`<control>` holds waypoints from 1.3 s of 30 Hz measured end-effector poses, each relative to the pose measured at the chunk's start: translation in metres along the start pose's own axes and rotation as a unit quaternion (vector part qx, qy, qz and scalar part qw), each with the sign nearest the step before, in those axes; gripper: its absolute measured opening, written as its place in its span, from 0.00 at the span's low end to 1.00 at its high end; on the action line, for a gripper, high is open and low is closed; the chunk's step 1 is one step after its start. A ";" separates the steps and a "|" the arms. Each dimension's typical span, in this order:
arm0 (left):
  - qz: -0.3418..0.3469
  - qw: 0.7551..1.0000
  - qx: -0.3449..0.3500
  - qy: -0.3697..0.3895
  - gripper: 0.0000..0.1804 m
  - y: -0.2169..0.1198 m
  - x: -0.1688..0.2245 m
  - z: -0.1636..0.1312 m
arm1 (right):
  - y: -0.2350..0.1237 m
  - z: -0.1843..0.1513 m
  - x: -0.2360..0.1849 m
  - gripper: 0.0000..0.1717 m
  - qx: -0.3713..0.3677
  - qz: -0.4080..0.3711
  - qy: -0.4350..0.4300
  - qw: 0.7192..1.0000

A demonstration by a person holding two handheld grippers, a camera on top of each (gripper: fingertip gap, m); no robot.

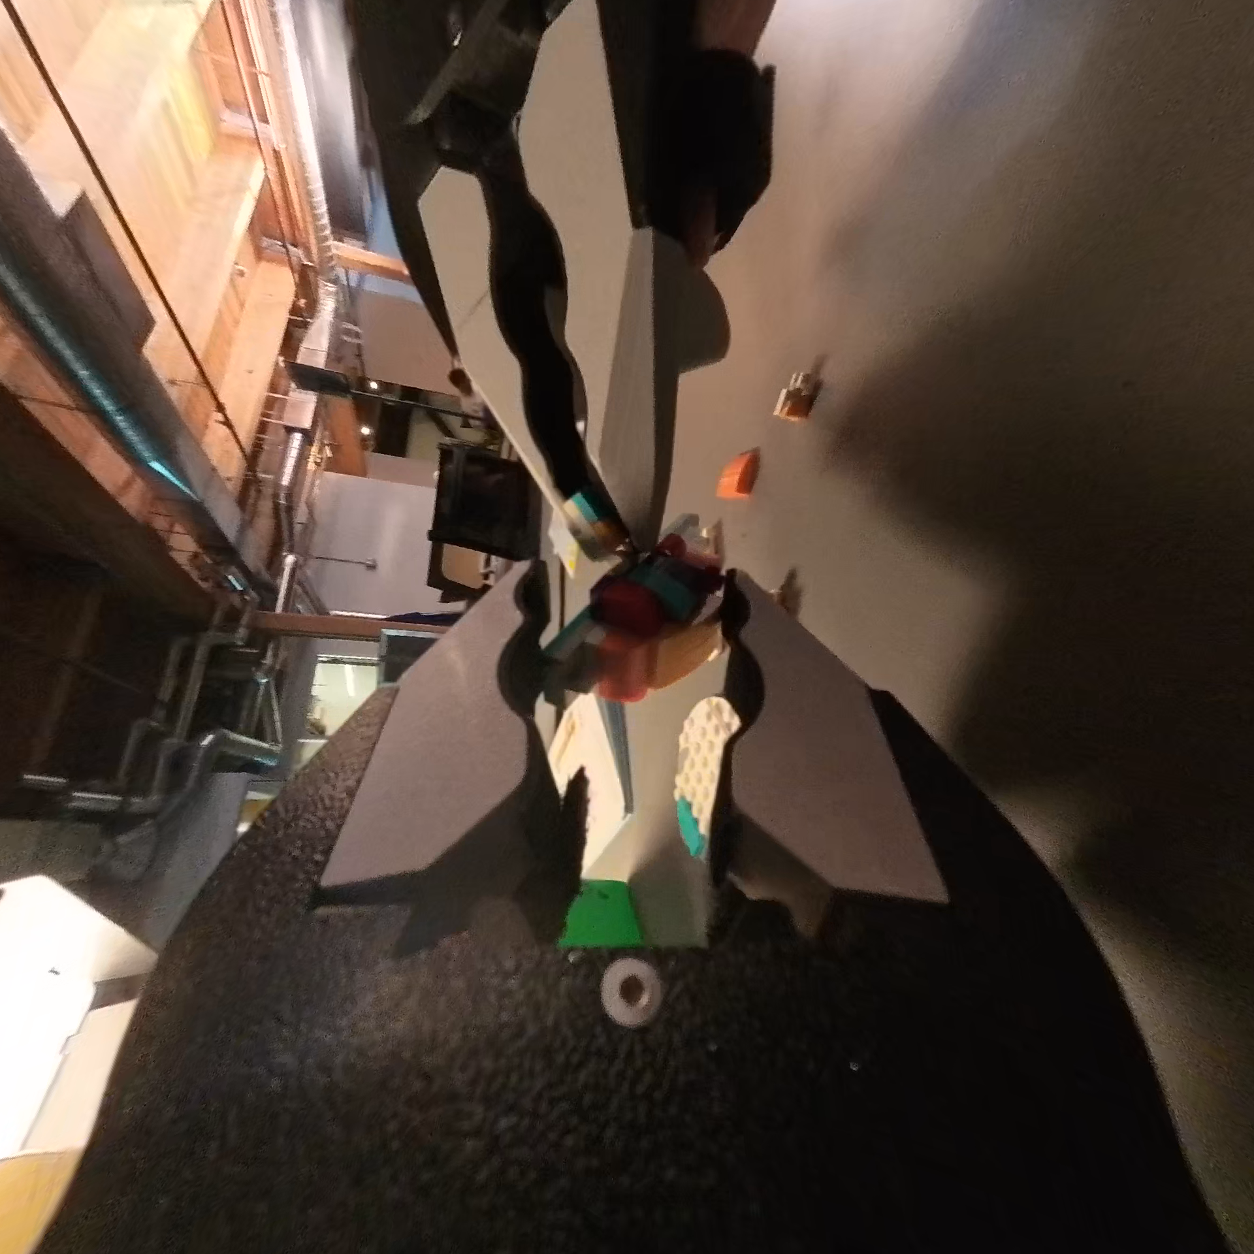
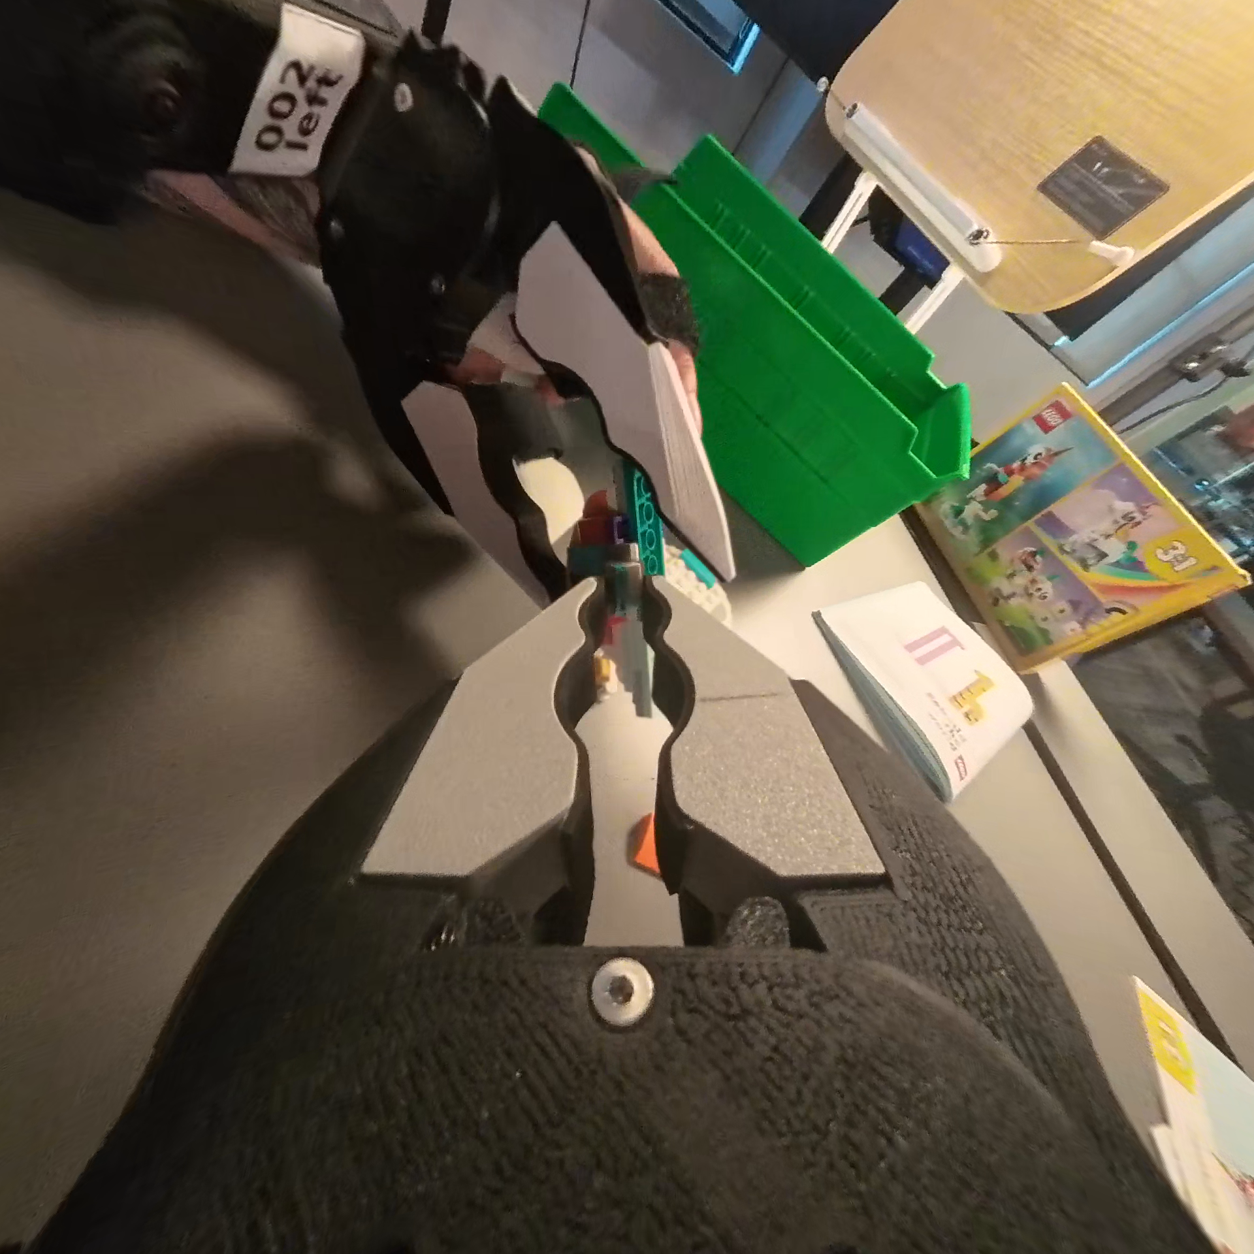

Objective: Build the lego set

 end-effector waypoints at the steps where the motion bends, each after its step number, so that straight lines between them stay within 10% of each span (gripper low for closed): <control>1: -0.006 1.000 -0.006 -0.003 0.26 0.000 0.000 -0.002 | 0.000 0.000 -0.001 0.04 0.004 0.005 0.008 1.000; 18: 0.016 0.979 0.009 -0.202 0.25 -0.004 -0.027 0.000 | -0.006 0.025 0.018 0.03 0.149 -0.037 0.132 0.979; 24: -0.095 0.937 0.054 -0.332 0.25 -0.005 -0.017 0.010 | -0.012 0.025 0.012 0.03 0.174 0.022 0.157 0.972; 32: -0.244 0.807 0.169 -0.511 0.24 -0.025 -0.014 0.022 | -0.011 0.028 0.006 0.03 0.210 0.093 0.225 0.947; 39: -0.242 0.819 0.166 -0.493 0.14 -0.021 -0.012 0.025 | -0.013 0.028 0.006 0.03 0.219 0.114 0.247 0.937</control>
Point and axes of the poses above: each gripper's, where its closed fingertips meet, y out along the fingers, z out of its top, x = y × z across the jaws, the point moved 3 cm from there along -y, back along the fingers, and after that the axes turned 6 degrees about -y, right-handed, at the moved point
